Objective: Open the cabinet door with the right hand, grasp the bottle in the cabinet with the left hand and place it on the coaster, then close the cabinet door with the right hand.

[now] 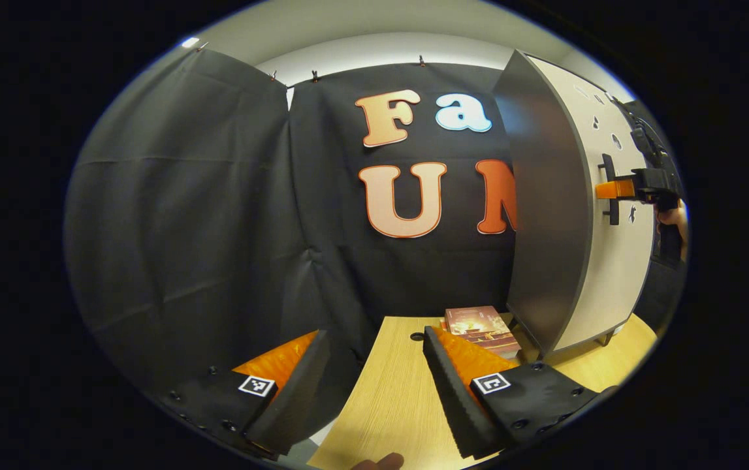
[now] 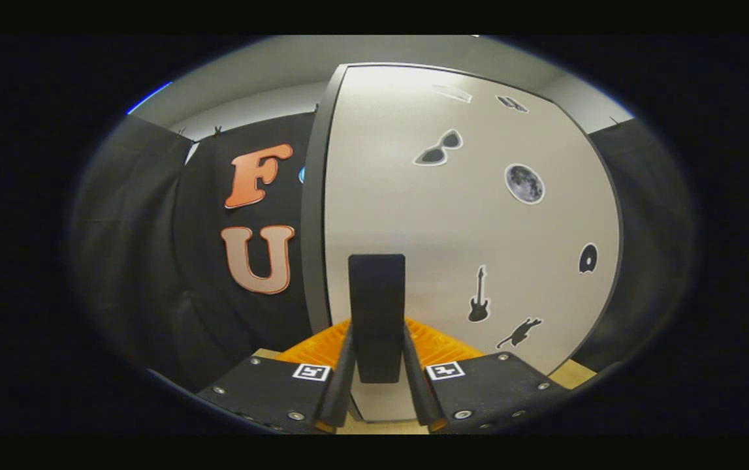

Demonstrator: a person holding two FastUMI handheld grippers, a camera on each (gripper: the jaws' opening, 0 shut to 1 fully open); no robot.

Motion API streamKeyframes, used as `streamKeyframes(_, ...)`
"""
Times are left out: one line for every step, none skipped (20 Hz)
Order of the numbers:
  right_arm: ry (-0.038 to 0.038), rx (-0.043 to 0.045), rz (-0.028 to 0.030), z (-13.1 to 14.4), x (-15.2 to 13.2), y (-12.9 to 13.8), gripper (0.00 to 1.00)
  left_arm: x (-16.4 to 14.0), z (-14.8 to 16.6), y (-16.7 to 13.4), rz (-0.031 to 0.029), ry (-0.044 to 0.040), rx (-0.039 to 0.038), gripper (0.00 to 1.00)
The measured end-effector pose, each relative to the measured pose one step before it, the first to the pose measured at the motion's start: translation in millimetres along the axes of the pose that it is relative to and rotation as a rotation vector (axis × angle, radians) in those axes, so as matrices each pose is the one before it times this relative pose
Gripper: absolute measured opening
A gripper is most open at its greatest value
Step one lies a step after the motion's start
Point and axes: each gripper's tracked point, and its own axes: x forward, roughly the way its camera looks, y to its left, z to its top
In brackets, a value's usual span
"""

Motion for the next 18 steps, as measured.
streamKeyframes(-0.00621, 0.00205, -0.00093, 1.36, -5.51, -0.16, 0.36, 0.56, -0.35, 1.07, -0.00057, 0.00055, 0.00545, 0.96)
streamKeyframes(0.00496, 0.0043, -0.00309, -0.79, -0.57, -0.83, 0.36, -1.15, -2.83, -0.76, -0.00005, 0.0025, 0.0036, 0.94)
streamKeyframes(0.00109, -0.00056, -0.00312, 0.45, -0.72, -0.18, 0.35, -1.13, -0.31, -1.62, -0.00495, 0.00159, 0.00236, 0.94)
streamKeyframes(0.00285, 0.00285, -0.00313, -0.29, -1.75, -0.4, 0.34, -3.3, 0.87, -1.21, -0.00099, -0.0001, 0.00318, 0.94)
streamKeyframes(0.00162, 0.00116, -0.00238, 0.7, -1.32, -0.26, 0.33, -1.84, 1.93, 0.31, 0.00065, -0.00439, 0.00132, 0.95)
streamKeyframes(0.00284, 0.00254, -0.00387, 0.55, -2.1, -0.88, 0.31, -3.11, 0.88, -1.14, -0.00211, -0.00477, -0.00072, 0.94)
streamKeyframes(0.0032, -0.00536, 0.00095, -0.66, -2.77, 0.49, 0.29, -2.09, 1.36, -2.25, -0.00337, -0.00439, -0.0018, 0.94)
streamKeyframes(0.00237, 0.00162, 0.00325, -0.12, -2.91, 0.39, 0.28, -4.52, 1.59, -2.56, -0.00262, -0.00512, 0.00011, 0.94)
streamKeyframes(0.00157, 0.00477, 0.00498, 1.17, -4.12, 0.1, 0.24, -4.16, 1.55, -3.76, -0.00349, -0.00303, 0.00085, 0.94)
streamKeyframes(-0.00072, 0.00297, 0.00688, 0.73, -5.89, -0.24, 0.25, -4.22, 0.81, -2.38, -0.00158, -0.00103, 0.0025, 0.94)
streamKeyframes(-0.00102, 0.00458, 0.00846, 2.32, -8.04, -0.98, 0.25, -4.75, 1.91, -3.33, -0.00256, -0.00034, 0.00328, 0.95)
streamKeyframes(-0.0022, 0.00804, 0.00563, -0.07, -11.83, -2.65, 0.25, -4.73, -1.0, -6.56, -0.00518, 0.00175, 0.00368, 0.94)
streamKeyframes(-0.00099, 0.01855, 0.01134, -2.15, -19.7, -4.96, 0.25, -4.65, 0.39, -6.43, -0.00567, 0.00002, 0.00136, 0.95)
streamKeyframes(-0.00728, 0.00785, 0.00569, -1.16, -19.84, -6.49, 0.22, -6.65, -0.24, -7.72, -0.00796, -0.0004, 0.00239, 0.95)
streamKeyframes(-0.00204, 0.00162, 0.0004, -0.43, -14.62, -9.37, 0.22, -5.9, 1.4, -7.77, -0.00607, -0.00058, 0.00476, 0.95)
streamKeyframes(-0.00172, 0.0053, 0.00013, -0.76, -18.79, -9.6, 0.22, -7.32, 0.86, -8.01, -0.00864, -0.00225, 0.00397, 0.94)
streamKeyframes(-0.00275, 0.00432, 0.00097, 0.15, -16.92, -10.45, 0.22, -6.71, 1.25, -9.68, -0.00971, -0.00109, 0.0051, 0.95)
streamKeyframes(-0.00457, 0.00985, 0.00002, 0.91, -18.0, -9.36, 0.22, -7.54, 1.48, -9.5, -0.00774, -0.00262, 0.00659, 0.94)
